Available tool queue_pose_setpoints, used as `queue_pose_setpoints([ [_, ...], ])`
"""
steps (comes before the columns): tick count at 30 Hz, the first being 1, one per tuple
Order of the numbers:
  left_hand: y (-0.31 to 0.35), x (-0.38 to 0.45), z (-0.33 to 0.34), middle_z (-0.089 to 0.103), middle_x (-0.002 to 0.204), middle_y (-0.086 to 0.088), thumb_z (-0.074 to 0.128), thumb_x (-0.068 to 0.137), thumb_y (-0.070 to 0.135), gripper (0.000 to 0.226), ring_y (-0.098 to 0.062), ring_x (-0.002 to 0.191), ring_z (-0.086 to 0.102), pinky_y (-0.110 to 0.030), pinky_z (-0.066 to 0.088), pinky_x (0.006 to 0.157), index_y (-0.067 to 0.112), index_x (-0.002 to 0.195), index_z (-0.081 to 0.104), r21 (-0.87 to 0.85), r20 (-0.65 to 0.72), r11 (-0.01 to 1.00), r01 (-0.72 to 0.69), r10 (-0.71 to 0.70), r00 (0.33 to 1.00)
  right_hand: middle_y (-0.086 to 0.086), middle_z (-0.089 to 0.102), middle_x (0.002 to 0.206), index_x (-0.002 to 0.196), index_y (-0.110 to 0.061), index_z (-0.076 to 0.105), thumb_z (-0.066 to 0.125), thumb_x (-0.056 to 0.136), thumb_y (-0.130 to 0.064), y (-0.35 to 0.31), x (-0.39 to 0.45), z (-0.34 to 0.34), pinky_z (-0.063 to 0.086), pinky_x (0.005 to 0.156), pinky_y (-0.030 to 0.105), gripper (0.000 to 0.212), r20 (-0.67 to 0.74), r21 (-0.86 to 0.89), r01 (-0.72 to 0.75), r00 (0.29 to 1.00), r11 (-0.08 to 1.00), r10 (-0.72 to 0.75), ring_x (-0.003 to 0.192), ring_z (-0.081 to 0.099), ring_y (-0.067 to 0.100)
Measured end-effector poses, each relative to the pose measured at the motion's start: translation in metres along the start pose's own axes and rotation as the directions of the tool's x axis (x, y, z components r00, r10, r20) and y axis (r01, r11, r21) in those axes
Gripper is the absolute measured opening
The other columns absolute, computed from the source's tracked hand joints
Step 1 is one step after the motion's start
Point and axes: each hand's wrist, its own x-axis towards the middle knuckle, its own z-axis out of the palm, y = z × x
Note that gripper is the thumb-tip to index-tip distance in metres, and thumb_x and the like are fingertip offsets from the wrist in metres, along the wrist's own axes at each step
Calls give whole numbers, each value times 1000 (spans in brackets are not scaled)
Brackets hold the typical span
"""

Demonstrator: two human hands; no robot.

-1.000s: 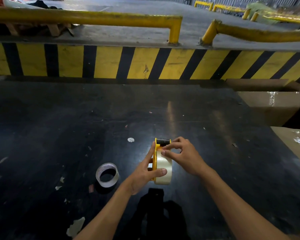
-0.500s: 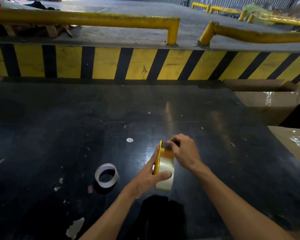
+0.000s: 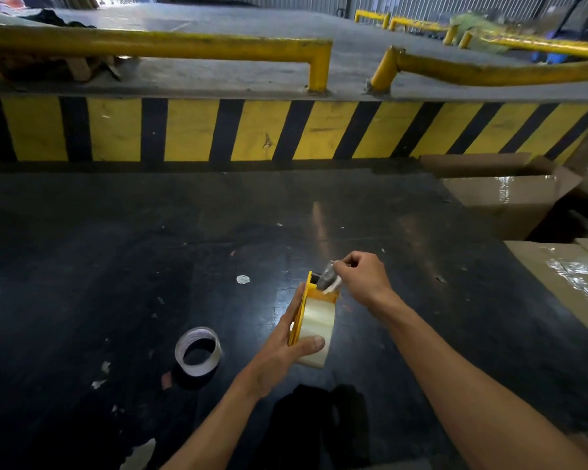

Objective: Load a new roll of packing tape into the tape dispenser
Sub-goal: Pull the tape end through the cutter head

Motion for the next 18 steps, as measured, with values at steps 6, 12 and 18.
queue_pose_setpoints([
  [6,-1,0,3,55,143,6,73,78,30,91,-8,121,61,-21,52,89,50,152,23,26,18,1000,6,-6,1000,1,56,59,67,-9,62,65,82,-17,-2,0,1,37,50,26,17,-22,13,-45,999,999,46,54,49,13],
  [12,-1,0,2,65,130,21,67,84,22,85,-5,114,65,-22,55,83,50,152,24,-21,-43,999,47,-48,998,0,55,59,62,-13,56,64,85,-17,10,-2,5,37,53,30,25,-87,89,-69,993,994,77,59,48,16],
  [18,5,-5,2,60,138,17,73,75,34,92,-13,124,59,-22,54,89,49,152,25,-10,30,998,57,-56,998,-3,59,61,68,-16,63,67,89,-23,5,6,2,44,55,27,22,53,96,74,995,993,-79,58,53,11],
])
